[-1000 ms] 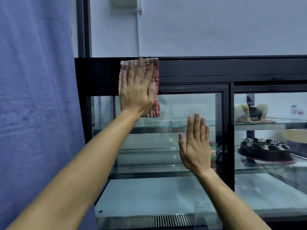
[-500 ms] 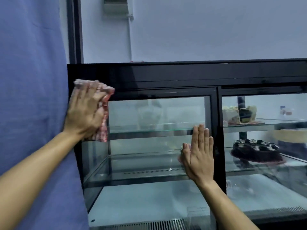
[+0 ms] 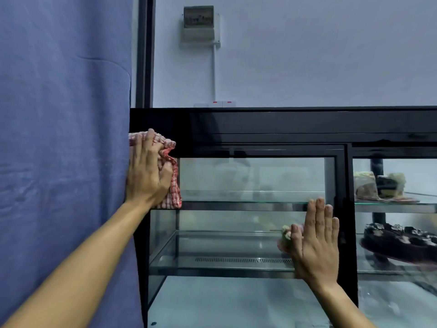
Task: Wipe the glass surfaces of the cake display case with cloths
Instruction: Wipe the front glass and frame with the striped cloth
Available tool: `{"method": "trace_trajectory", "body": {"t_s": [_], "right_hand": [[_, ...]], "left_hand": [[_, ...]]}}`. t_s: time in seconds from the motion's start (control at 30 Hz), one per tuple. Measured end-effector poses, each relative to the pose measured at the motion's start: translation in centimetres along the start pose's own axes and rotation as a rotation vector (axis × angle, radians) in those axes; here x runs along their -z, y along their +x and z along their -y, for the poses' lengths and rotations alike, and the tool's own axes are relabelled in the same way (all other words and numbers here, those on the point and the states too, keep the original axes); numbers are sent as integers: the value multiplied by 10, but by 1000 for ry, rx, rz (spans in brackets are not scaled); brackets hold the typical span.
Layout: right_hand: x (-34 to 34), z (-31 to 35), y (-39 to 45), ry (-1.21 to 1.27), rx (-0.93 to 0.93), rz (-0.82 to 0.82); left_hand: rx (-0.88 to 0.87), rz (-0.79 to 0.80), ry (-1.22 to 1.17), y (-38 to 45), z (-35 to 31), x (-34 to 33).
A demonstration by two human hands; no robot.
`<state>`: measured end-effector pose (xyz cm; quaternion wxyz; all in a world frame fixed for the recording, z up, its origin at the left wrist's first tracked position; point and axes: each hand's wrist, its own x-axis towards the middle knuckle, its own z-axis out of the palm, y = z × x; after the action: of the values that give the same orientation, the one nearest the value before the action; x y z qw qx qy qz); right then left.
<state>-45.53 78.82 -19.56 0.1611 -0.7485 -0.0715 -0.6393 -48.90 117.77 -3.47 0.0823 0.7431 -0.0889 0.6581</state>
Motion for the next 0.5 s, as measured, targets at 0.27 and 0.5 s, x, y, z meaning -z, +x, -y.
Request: {"method": "trace_trajectory", "body": {"t_s": [0.27,0.5], "right_hand": [[1,3,1,1,-20,5],[14,-1,1,79,6,101]], "left_hand": [[8,-87,19,3,-60,-24],[-332,-13,-7,20,-189,-64]]}}
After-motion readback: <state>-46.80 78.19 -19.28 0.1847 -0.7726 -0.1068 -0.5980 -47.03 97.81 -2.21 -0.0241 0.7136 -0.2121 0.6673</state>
